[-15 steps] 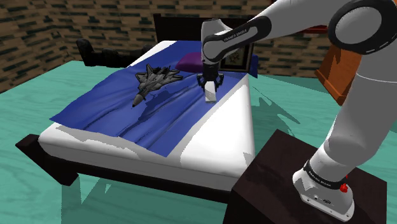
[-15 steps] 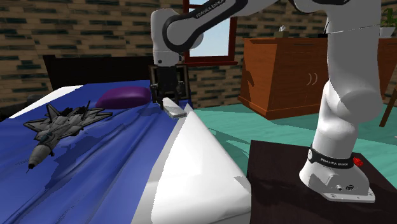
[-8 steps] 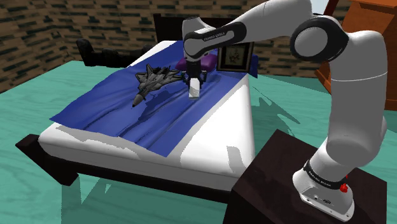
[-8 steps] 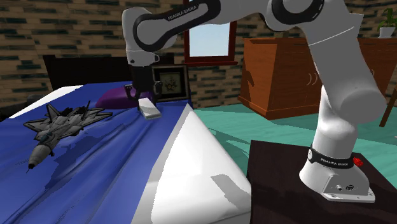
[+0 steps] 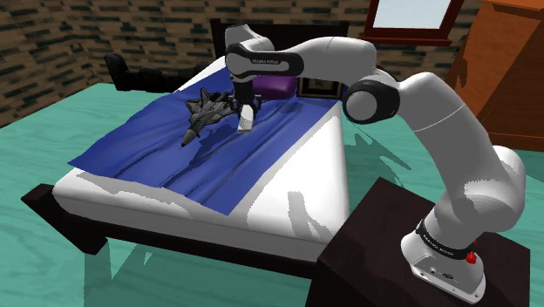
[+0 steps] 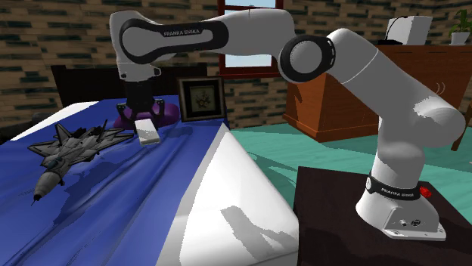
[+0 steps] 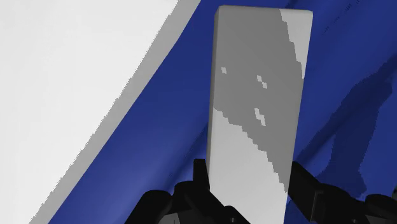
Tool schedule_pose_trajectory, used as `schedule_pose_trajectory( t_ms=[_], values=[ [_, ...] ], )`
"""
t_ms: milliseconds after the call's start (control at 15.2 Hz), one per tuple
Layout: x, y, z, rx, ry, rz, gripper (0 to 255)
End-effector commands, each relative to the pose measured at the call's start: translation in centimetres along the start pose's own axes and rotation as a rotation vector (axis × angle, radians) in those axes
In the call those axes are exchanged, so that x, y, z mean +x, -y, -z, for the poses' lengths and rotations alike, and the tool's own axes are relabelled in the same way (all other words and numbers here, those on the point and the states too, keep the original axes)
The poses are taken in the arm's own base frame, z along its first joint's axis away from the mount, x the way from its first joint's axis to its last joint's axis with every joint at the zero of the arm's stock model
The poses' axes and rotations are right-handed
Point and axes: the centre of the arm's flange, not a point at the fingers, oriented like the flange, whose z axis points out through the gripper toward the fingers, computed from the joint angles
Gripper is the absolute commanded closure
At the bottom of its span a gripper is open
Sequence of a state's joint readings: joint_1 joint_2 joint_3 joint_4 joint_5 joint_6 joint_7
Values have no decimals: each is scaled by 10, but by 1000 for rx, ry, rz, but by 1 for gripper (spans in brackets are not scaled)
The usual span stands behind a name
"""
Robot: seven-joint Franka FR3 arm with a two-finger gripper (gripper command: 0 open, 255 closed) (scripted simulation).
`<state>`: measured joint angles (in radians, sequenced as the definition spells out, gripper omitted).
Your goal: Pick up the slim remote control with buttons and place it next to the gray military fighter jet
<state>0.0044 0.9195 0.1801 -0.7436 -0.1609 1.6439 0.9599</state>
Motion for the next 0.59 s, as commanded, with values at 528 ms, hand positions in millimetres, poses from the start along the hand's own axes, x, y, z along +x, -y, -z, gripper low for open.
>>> schedule_pose_trajectory(
  t_ms=[528],
  values=[
    [1, 3, -51, 0, -1, -1, 255]
  ],
)
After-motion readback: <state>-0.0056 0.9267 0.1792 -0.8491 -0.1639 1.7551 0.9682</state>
